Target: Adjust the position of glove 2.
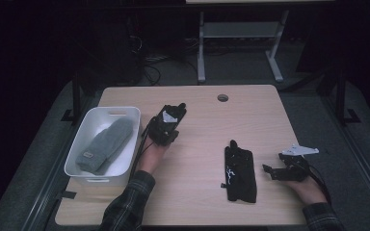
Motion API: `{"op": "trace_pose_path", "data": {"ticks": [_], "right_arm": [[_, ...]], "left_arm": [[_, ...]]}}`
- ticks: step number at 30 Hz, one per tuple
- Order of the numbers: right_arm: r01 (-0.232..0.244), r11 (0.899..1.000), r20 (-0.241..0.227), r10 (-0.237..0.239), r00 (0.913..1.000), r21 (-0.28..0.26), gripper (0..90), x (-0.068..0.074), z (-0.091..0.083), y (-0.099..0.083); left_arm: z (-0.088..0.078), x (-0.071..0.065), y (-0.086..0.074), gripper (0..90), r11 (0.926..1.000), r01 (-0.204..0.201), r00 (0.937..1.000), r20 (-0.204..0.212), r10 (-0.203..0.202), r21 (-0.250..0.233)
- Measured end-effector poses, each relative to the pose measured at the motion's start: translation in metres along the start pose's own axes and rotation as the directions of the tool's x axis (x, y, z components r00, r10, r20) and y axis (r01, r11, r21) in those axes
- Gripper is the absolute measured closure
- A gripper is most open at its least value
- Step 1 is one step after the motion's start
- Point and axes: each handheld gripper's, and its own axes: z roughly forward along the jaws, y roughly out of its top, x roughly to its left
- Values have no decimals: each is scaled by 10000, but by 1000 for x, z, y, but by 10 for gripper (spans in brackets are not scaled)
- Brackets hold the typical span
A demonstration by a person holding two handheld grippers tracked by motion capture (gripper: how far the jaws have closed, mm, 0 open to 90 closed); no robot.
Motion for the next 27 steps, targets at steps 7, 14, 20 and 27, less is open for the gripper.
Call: {"op": "trace_pose_path", "data": {"ticks": [7, 14, 20, 27], "right_arm": [[-17, 10000, 2, 17, 10000, 7, 166, 0, 0, 0], [-80, 10000, 46, 80, 10000, 9, 166, 0, 0, 0], [-79, 10000, 59, 79, 10000, 7, 166, 0, 0, 0], [-108, 9999, 97, 108, 9999, 3, 166, 0, 0, 0]], "left_arm": [[27, 25, 14, 895, 9995, 269, 9960, -853, -254, 169], [48, 35, 14, 895, 9986, 239, 9913, -1301, -176, 467], [55, 41, 10, 896, 9971, 502, 9933, -1071, -438, 578], [55, 30, 11, 897, 9977, 236, 9990, -407, -211, 628]]}}
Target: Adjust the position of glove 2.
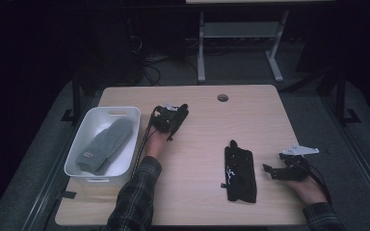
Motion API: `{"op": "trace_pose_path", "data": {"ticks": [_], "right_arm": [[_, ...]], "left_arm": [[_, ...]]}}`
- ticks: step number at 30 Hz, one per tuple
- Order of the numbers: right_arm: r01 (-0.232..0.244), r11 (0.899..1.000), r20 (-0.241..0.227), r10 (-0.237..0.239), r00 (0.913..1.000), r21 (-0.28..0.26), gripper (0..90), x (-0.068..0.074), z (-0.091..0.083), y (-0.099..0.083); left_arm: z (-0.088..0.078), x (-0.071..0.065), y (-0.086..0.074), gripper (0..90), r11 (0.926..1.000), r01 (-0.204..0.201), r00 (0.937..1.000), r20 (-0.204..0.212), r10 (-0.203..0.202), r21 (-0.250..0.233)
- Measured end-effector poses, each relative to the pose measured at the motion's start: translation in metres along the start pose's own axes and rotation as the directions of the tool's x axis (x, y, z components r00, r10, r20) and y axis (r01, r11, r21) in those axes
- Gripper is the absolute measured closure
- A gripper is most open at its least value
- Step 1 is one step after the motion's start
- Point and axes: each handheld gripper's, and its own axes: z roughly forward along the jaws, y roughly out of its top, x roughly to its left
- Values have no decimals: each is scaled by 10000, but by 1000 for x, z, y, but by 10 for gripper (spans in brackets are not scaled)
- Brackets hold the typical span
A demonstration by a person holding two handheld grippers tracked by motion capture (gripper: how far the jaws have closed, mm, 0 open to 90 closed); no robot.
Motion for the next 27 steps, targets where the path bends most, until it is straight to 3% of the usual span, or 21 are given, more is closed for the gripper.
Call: {"op": "trace_pose_path", "data": {"ticks": [5, 10, 18, 27], "right_arm": [[-1, 10000, 2, 1, 10000, 1, 166, 0, 0, 0], [-3, 10000, 5, 3, 10000, 1, 166, 0, 0, 0], [40, 10000, 17, -40, 10000, -25, 166, 0, 0, 0], [46, 10000, 11, -46, 10000, -27, 166, 0, 0, 0]], "left_arm": [[-2, -19, -2, 897, 9998, -134, 9978, 651, 143, -143], [-6, -44, -7, 897, 9985, -414, 9911, 1247, 456, -357], [-16, -82, -17, 897, 9964, -618, 9762, 2046, 726, -586], [-28, -106, -29, 897, 9925, -1053, 9563, 2674, 1180, -613]]}}
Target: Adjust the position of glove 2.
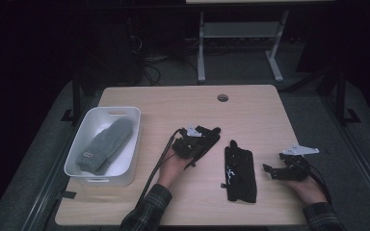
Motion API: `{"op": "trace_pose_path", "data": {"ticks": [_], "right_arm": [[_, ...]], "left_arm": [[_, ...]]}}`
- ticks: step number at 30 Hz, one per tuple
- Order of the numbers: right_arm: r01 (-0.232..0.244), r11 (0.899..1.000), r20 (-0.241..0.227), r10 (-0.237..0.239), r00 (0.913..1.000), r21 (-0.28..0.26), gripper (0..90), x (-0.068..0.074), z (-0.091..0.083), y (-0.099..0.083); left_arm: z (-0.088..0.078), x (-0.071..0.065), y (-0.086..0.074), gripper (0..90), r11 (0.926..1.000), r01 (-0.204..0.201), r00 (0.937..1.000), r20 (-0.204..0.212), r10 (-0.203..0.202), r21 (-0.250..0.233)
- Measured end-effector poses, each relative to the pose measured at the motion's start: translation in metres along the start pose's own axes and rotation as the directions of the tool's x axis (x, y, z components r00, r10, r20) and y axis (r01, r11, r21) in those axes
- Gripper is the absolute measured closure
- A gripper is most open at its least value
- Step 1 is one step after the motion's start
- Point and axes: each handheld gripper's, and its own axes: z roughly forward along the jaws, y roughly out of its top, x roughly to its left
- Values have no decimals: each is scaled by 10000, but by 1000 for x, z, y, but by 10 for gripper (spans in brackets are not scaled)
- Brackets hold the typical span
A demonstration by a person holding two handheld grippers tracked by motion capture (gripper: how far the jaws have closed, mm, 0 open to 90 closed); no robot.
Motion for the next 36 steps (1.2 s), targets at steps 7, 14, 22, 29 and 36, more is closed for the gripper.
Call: {"op": "trace_pose_path", "data": {"ticks": [7, 14, 22, 29, 36], "right_arm": [[-26, 10000, -6, 26, 10000, 10, 166, 0, 0, 0], [-13, 10000, 3, 13, 10000, 3, 166, 0, 0, 0], [-33, 10000, 11, 33, 10000, 8, 165, 0, 0, 0], [-13, 10000, -30, 13, 10000, -35, 218, 0, -1, 0], [-42, 10000, -20, 42, 10000, 50, 266, 0, -2, 1]], "left_arm": [[-15, 2, 2, 896, 9997, -66, 10000, -47, 65, -222], [-28, 27, -5, 895, 9997, 133, 9948, -1008, -114, 185], [-28, 28, -16, 896, 9980, 199, 9970, -765, -153, 593], [-36, 14, -22, 895, 9954, -175, 9995, -248, 199, 940], [-45, 0, -33, 895, 9925, -595, 9974, 464, 548, 1065]]}}
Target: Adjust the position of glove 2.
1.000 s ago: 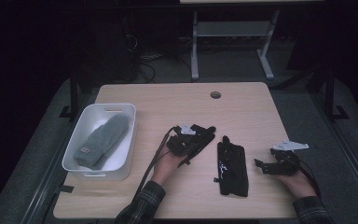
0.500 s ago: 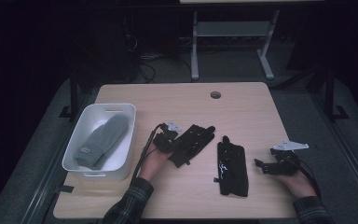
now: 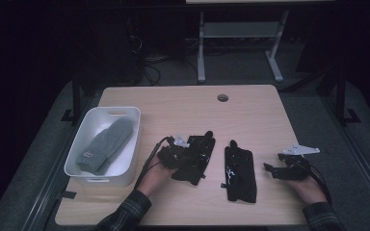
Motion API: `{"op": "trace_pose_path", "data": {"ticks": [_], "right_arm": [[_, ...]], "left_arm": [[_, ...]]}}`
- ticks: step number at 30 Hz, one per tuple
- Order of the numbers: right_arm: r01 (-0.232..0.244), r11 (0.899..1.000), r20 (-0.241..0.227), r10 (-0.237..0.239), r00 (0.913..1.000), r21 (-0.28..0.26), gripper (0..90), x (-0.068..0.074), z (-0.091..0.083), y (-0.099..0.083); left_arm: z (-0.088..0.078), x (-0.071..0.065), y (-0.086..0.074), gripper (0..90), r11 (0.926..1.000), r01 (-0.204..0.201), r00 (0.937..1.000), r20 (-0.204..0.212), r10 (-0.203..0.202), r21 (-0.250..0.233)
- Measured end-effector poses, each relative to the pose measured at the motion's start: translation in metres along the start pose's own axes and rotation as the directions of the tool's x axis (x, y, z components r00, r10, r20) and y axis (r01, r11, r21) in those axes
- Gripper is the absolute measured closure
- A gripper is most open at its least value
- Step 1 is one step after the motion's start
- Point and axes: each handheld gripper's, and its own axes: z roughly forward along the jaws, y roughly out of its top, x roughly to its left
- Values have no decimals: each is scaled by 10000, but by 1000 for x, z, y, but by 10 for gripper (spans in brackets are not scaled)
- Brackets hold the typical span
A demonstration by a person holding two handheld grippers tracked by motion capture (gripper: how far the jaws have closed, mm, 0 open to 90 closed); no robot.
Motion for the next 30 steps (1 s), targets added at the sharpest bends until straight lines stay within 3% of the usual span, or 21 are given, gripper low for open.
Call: {"op": "trace_pose_path", "data": {"ticks": [5, 7, 9, 11, 15, 19, 23, 27, 30], "right_arm": [[-166, 9999, -246, 166, 9996, 32, 340, -1, -2, 2], [-251, 9997, -386, 254, 9989, 65, 393, -1, -4, 3], [-219, 9998, -456, 221, 9987, 40, 447, 2, -7, 4], [-215, 9997, -757, 221, 9969, 90, 507, 7, -10, 7], [-15, 9999, -1422, 36, 9898, 151, 720, 23, -16, 12], [427, 9989, -1983, -381, 9794, 185, 882, 43, -15, 17], [880, 9955, -2364, -773, 9686, 351, 897, 58, -6, 19], [1251, 9893, -2574, -1020, 9609, 748, 898, 67, 2, 20], [1389, 9876, -2677, -1146, 9566, 734, 898, 69, 6, 21]], "left_arm": [[-6, -9, -8, 895, 9996, -260, 9986, 464, 257, 57], [-10, -11, -12, 895, 9993, -362, 9980, 514, 369, -137], [-14, -10, -15, 893, 9984, -130, 9983, 566, 161, -544], [-19, -7, -16, 894, 9964, -55, 9993, 351, 84, -844], [-23, -5, -16, 894, 9882, 313, 9992, 272, -276, -1497], [-14, -7, -19, 894, 9930, 237, 9997, 110, -226, -1160], [-7, -8, -21, 894, 9970, 89, 9998, 187, -75, -770], [-7, -10, -20, 895, 9974, -78, 9997, 210, 93, -715], [-7, -9, -20, 896, 9974, -170, 9992, 361, 196, -693]]}}
